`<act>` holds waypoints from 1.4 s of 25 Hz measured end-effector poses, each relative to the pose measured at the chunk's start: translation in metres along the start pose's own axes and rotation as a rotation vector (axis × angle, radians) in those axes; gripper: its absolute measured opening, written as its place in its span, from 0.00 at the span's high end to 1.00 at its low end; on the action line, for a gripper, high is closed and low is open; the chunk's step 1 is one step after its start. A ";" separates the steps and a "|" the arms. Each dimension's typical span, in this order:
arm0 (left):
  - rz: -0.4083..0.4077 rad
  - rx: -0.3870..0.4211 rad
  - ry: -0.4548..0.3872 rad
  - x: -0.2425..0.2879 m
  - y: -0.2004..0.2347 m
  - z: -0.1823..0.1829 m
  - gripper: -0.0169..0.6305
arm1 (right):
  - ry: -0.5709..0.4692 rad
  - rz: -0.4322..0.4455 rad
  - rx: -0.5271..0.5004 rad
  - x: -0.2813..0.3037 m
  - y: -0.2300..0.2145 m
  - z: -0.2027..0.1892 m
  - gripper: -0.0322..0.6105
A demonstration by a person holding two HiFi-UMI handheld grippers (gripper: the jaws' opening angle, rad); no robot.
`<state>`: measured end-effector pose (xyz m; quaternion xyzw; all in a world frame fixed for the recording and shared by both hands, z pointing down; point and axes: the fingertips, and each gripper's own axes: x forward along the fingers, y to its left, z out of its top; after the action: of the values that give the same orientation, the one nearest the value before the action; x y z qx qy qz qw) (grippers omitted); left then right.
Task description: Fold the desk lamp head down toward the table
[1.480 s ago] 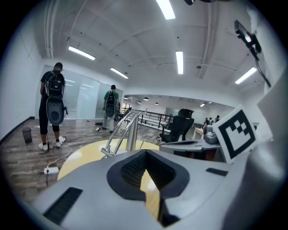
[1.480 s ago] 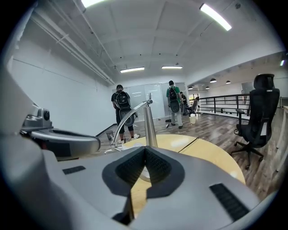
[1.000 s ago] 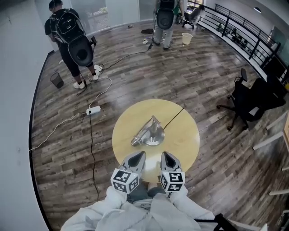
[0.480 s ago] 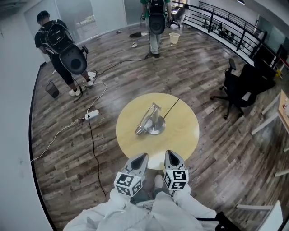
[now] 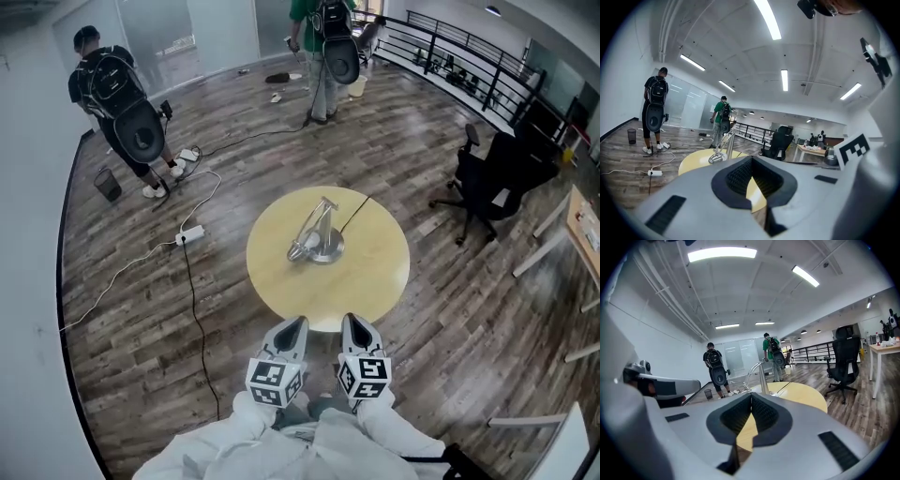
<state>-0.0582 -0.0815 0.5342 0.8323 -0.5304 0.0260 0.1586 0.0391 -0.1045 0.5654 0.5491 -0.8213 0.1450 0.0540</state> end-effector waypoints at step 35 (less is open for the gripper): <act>0.071 0.059 -0.005 0.008 -0.020 -0.006 0.97 | -0.013 0.052 -0.065 0.002 -0.015 0.020 0.93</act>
<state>-0.0364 -0.0791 0.5366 0.8172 -0.5593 0.0450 0.1318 0.0534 -0.1171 0.5498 0.5265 -0.8399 0.1161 0.0626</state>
